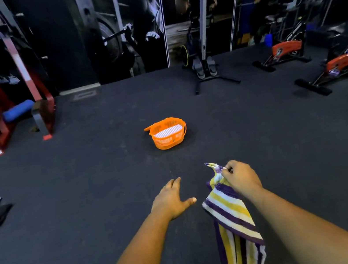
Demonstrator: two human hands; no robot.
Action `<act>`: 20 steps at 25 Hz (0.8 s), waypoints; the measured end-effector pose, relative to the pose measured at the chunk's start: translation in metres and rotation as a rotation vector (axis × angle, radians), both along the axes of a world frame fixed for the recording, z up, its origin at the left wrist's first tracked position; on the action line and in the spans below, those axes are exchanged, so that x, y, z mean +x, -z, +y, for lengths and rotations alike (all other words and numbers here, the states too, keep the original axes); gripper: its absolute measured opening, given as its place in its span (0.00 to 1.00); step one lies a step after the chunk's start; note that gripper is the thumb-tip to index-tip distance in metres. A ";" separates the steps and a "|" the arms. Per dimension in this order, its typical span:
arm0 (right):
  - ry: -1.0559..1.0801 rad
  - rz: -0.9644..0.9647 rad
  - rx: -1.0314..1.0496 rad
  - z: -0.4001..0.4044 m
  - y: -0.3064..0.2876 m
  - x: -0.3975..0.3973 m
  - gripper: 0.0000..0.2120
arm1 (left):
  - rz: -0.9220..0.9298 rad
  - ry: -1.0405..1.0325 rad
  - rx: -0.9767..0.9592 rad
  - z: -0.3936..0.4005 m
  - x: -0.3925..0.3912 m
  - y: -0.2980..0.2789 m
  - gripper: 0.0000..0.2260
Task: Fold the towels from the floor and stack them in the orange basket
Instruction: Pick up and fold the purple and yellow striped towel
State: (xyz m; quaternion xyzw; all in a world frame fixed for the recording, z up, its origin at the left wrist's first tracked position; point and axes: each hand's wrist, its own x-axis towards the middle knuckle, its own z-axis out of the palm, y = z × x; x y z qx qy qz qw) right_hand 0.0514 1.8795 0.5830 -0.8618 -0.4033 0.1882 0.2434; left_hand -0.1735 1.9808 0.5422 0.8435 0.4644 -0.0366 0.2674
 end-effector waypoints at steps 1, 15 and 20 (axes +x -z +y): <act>0.002 0.001 -0.015 0.029 -0.003 0.010 0.08 | -0.009 0.000 -0.016 0.030 0.011 -0.001 0.46; -0.170 0.736 0.317 0.367 -0.020 0.157 0.10 | -0.338 -0.098 -0.154 0.339 0.210 -0.016 0.16; -0.173 0.803 0.217 0.471 -0.009 0.251 0.11 | -0.631 -0.360 -0.262 0.421 0.233 -0.013 0.08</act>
